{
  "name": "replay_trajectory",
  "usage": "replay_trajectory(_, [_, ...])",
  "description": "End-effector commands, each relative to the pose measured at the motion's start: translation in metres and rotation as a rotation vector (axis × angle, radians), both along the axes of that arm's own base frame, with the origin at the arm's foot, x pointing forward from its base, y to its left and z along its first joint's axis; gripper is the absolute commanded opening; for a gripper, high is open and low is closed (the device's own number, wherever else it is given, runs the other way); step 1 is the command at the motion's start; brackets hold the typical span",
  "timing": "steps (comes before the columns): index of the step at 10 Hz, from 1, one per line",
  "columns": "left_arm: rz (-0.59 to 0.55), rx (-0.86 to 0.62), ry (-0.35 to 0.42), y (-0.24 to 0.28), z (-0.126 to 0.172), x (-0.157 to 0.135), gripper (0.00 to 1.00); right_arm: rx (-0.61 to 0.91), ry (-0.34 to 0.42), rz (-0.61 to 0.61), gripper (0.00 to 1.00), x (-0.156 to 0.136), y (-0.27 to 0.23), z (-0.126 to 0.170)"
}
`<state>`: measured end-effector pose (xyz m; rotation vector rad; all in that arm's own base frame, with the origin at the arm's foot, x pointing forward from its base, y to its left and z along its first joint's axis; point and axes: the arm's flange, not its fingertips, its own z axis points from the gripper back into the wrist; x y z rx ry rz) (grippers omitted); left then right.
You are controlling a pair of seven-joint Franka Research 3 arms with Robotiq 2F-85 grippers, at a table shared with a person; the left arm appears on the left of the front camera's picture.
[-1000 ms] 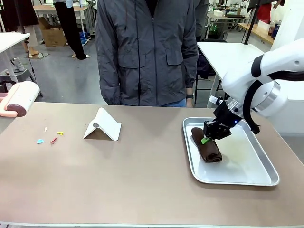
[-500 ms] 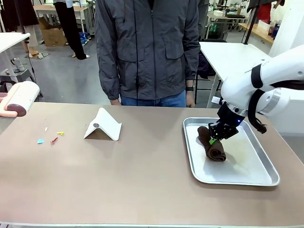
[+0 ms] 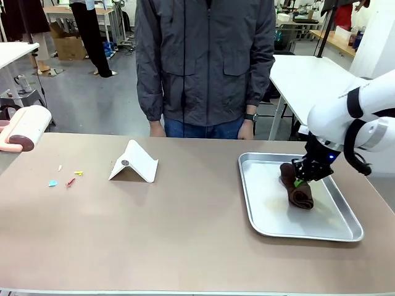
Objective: Clean the surface of the table.
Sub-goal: If a person points to the right, clean the right side of the table with your right hand, and if they point to the left, clean the left side with your left hand.
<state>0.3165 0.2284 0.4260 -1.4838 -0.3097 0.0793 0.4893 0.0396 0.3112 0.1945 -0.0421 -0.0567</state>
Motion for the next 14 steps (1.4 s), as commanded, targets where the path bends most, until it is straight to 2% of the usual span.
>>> replay_trajectory(1, [0.004,-0.023,-0.024,-0.002,0.004,-0.003,0.0,0.024,0.001,-0.046,0.1,-0.01,-0.024,-0.004])
replay_trajectory(3, [0.004,-0.023,-0.024,-0.002,0.004,-0.003,0.0,0.101,-0.029,-0.084,0.1,-0.014,-0.04,0.004])
replay_trajectory(6, [0.004,-0.023,-0.024,-0.002,0.004,-0.003,0.0,0.474,-0.116,-0.068,0.1,-0.02,-0.046,0.023])
replay_trajectory(8, [0.004,-0.023,-0.024,-0.002,0.004,-0.003,0.0,0.744,-0.113,0.004,0.1,-0.024,-0.039,0.04])
replay_trajectory(10, [0.004,-0.023,-0.024,-0.002,0.004,-0.003,0.0,0.971,-0.122,-0.053,0.1,-0.023,-0.039,0.053])
replay_trajectory(11, [0.004,-0.023,-0.024,-0.002,0.004,-0.003,0.0,1.136,-0.117,-0.039,0.1,-0.025,-0.047,0.059])
replay_trajectory(12, [0.004,-0.023,-0.024,-0.002,0.004,-0.003,0.0,1.284,-0.083,-0.035,0.1,-0.028,-0.056,0.064])
replay_trajectory(13, [0.004,-0.023,-0.024,-0.002,0.004,-0.003,0.0,1.333,-0.068,-0.078,0.1,-0.035,-0.066,0.07])
replay_trajectory(14, [0.004,-0.023,-0.024,-0.002,0.004,-0.003,0.0,1.343,-0.07,-0.06,0.1,-0.043,-0.075,0.077])
